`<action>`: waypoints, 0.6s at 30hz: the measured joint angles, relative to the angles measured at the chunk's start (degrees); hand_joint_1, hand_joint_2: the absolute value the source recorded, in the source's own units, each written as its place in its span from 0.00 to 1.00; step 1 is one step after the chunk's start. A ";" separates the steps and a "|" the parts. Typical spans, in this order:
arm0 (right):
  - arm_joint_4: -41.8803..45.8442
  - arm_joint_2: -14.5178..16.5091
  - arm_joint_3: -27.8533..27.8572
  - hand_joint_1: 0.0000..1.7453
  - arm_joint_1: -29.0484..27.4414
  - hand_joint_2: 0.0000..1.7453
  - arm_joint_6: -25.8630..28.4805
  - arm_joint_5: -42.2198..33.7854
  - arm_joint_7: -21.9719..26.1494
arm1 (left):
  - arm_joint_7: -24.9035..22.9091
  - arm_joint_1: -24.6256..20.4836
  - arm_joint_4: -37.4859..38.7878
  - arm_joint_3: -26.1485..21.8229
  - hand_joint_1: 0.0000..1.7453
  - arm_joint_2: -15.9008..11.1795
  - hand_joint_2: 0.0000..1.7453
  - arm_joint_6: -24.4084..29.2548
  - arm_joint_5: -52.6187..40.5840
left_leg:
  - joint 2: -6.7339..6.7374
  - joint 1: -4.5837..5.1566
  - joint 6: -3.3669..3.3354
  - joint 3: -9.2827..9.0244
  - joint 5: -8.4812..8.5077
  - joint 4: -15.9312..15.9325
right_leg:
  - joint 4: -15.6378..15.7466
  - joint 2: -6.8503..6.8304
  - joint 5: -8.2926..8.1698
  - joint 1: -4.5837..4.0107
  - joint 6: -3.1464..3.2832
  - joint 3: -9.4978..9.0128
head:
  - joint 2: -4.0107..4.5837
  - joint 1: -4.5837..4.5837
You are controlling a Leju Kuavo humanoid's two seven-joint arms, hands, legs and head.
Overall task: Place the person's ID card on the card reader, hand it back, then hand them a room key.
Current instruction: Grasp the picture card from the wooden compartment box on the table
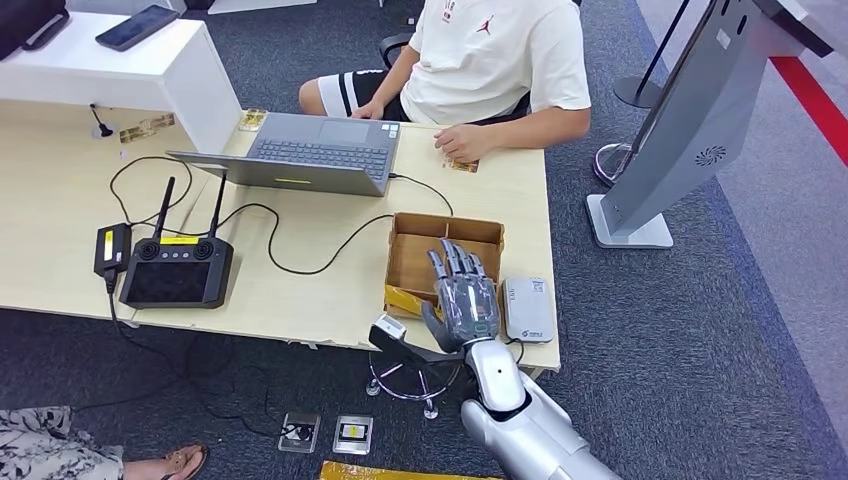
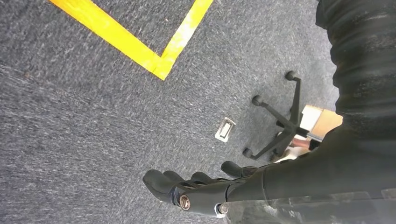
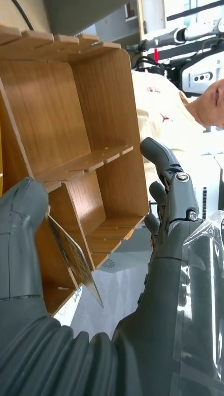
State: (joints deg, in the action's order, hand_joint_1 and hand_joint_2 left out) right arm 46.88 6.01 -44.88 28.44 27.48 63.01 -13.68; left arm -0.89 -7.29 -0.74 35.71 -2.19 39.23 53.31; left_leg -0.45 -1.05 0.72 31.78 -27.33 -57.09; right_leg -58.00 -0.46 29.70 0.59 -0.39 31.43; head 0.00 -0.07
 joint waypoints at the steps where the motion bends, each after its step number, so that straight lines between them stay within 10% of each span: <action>1: 0.00 -0.03 0.05 0.24 -0.04 1.00 0.04 -0.08 -0.05 | -0.53 0.00 0.00 0.00 0.00 -0.11 1.00 0.00 -0.15 | 0.00 0.00 0.00 0.00 0.00 0.00 | 0.00 0.00 0.00 0.00 0.00 0.00 | 0.00 0.00; 18: 0.00 -1.30 1.89 0.22 -0.45 1.00 0.54 -1.85 0.07 | -4.89 0.02 0.00 0.02 0.00 -1.40 1.00 0.00 -1.39 | 0.00 0.01 0.00 0.00 0.00 0.00 | 0.00 0.01 0.00 0.01 0.00 0.00 | 0.00 0.01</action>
State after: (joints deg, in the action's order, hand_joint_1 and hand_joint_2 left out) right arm 46.88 4.71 -42.99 27.99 28.02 61.16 -13.62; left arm -5.77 -7.26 -0.74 35.74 -3.59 39.23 51.93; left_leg -0.44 -1.04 0.72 31.78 -27.33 -57.10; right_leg -58.00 -0.45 29.70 0.60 -0.39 31.43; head 0.00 -0.06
